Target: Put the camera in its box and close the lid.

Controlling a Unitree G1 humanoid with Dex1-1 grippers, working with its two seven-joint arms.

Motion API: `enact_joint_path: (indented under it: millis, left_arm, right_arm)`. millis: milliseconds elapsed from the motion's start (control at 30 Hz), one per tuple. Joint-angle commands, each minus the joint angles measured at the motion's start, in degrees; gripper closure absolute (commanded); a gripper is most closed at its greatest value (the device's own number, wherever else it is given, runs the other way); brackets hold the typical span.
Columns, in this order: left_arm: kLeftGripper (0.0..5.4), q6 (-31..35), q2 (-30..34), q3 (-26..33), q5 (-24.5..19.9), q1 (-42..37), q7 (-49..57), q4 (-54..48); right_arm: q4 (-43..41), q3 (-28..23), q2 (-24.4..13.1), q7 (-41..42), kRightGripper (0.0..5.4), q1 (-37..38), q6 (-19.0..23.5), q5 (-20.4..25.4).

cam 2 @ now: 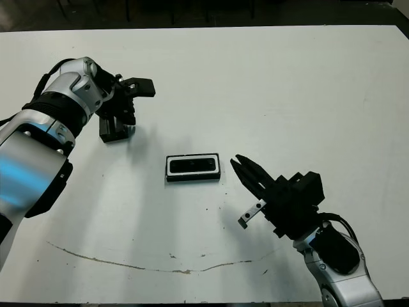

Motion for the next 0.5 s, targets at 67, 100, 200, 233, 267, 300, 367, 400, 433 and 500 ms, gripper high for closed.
enact_joint_path:
  millis: [67,100,200,233,267,300,367,400,433,500]
  left_arm:
    - [5.40,-0.25,1.61,-1.37,1.32,2.40,-1.43,-0.49]
    - [5.40,-0.58,1.88,-1.22,1.09,2.61,-1.77,-0.78]
    - [5.40,-0.68,2.40,0.17,-0.28,2.91,-1.91,-1.76]
    - [5.40,-2.07,2.74,1.12,-1.23,3.13,-1.94,-2.70]
    - [5.40,-4.27,3.15,2.19,-2.42,3.52,-2.01,-4.12]
    - [5.40,-6.20,3.46,3.46,-3.92,3.87,-2.43,-5.66]
    - [5.40,-11.58,4.55,7.01,-8.49,5.37,-3.29,-10.09]
    - [5.40,-12.86,5.10,9.00,-11.04,6.41,-3.71,-13.04]
    - [5.40,-13.49,5.59,11.11,-13.82,7.62,-4.36,-16.01]
    - [5.40,-10.58,6.42,14.87,-18.55,10.88,-4.72,-23.80]
  right_arm:
    - [1.94,0.51,0.16,0.56,5.38,-0.03,-0.99,-0.35]
    - [2.40,0.67,0.36,0.79,5.38,-0.16,-1.59,-0.20]
    - [2.81,0.91,0.36,1.11,5.38,-0.43,-2.09,0.05]
    - [2.48,0.95,0.14,0.91,5.38,-0.38,-1.44,-0.07]
    - [2.19,0.97,-0.02,0.63,5.38,-0.29,-0.77,-0.23]
    - [1.98,0.98,-0.09,0.36,5.38,-0.18,-0.20,-0.31]
    - [2.80,0.97,0.03,0.95,5.38,-0.27,-1.09,-0.18]
    - [2.66,1.02,0.00,0.89,5.38,-0.25,-0.72,-0.11]
    - [2.60,1.06,-0.07,0.88,5.38,-0.25,-0.57,-0.16]
    - [2.18,1.11,-0.35,0.57,5.38,-0.19,0.26,-0.37]
